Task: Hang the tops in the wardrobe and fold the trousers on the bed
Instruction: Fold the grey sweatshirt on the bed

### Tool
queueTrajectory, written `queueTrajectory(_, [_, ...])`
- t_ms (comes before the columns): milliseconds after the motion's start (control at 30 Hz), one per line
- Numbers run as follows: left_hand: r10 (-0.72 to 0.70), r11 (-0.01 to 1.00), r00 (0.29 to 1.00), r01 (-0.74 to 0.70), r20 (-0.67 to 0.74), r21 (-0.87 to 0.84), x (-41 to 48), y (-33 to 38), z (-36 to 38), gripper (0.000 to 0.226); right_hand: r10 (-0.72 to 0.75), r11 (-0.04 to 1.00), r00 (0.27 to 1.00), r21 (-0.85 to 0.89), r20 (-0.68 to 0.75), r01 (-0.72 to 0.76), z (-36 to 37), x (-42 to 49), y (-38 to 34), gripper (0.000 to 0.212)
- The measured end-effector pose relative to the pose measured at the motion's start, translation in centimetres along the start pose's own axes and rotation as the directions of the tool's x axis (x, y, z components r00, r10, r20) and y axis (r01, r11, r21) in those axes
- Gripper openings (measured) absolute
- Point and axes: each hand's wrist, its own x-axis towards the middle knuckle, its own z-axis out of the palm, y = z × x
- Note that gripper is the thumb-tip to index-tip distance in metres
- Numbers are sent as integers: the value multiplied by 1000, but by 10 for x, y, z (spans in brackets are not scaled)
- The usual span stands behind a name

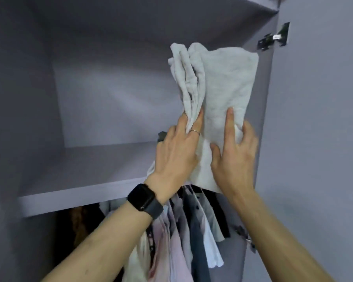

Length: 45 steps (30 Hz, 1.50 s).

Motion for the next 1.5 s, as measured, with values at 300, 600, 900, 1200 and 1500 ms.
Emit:
queueTrajectory(300, [-319, 942, 934, 295, 159, 161, 90, -225, 16, 77, -94, 989, 930, 141, 354, 46, 192, 89, -81, 89])
queueTrajectory(600, [-691, 687, 530, 692, 491, 220, 88, -383, 43, 79, -63, 974, 601, 181, 796, -136, 349, 110, -100, 93])
queueTrajectory(900, [-721, 683, 566, 483, 400, 548, 35, -350, 81, 53, -176, 978, 523, 210, 834, -6, 367, 110, -66, 70])
queueTrajectory(1200, [-699, 707, 487, 582, 524, 402, -12, -292, 91, 77, -418, 908, 326, 395, 848, 137, 321, 60, -41, 74])
queueTrajectory(1500, [-763, 630, 377, 617, 525, 472, -18, -337, 72, 72, -409, 913, 242, 390, 880, 121, 359, 47, -90, 74])
